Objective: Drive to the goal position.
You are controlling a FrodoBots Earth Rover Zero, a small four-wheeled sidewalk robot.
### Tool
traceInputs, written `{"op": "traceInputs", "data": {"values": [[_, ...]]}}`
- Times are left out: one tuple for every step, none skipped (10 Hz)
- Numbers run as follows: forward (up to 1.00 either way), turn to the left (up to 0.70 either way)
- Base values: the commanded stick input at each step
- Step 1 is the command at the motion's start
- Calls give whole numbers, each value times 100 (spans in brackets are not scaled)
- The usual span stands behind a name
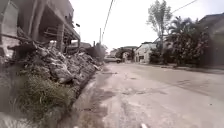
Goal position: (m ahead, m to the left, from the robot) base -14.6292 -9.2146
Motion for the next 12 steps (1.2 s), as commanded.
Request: {"op": "traceInputs", "data": {"values": [[4, 0], [4, 0], [5, 0], [4, 0], [4, 0], [4, 0], [4, 0], [5, 0], [4, 0], [5, 0], [4, 0], [4, 0]]}}
